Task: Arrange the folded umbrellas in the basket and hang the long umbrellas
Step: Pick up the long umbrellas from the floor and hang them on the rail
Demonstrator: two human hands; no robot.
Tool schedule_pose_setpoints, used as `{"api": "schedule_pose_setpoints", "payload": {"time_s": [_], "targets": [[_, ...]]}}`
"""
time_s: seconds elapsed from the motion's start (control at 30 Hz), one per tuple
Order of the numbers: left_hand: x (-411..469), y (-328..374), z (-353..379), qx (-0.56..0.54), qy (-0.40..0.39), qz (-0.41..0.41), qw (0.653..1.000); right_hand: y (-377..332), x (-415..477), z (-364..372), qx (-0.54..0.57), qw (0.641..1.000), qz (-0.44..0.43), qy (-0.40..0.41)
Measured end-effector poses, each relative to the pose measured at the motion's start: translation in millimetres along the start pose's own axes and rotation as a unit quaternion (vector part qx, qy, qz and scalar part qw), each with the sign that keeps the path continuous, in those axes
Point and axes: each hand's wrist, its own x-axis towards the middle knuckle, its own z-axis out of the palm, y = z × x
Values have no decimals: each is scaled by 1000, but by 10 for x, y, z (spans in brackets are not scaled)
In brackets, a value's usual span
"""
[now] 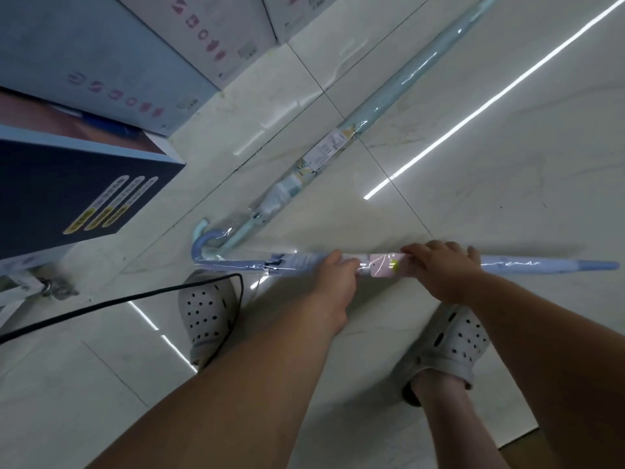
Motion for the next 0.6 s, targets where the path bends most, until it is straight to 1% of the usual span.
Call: {"api": "schedule_pose_setpoints", "payload": {"time_s": [0.07,0.1,0.17,0.27,0.37,0.4,0.47,0.5,0.6], "targets": [[114,-113,127,5,-6,-1,1000,39,2,-26,-14,999,-28,8],[79,-110,184,10,-6,-9,1000,52,10,-37,-39,998,-45,10],[-8,-94,305,9,-13,2,1000,82,58,-25,-80,994,-65,26],[92,-107,347,12,-10,25,1000,115,157,20,-63,994,-65,57],[349,-151,253,27,-49,5,998,120,277,109,-51,993,-68,81],[392,-139,220,29,-46,2,999,97,323,134,-49,993,-68,83],[387,-71,149,32,-4,37,999,-8,414,167,-50,992,-80,86],[429,-71,108,17,27,55,998,-87,452,177,-54,991,-90,88],[528,-58,-39,-36,128,64,989,-359,531,163,-64,987,-122,85]]}}
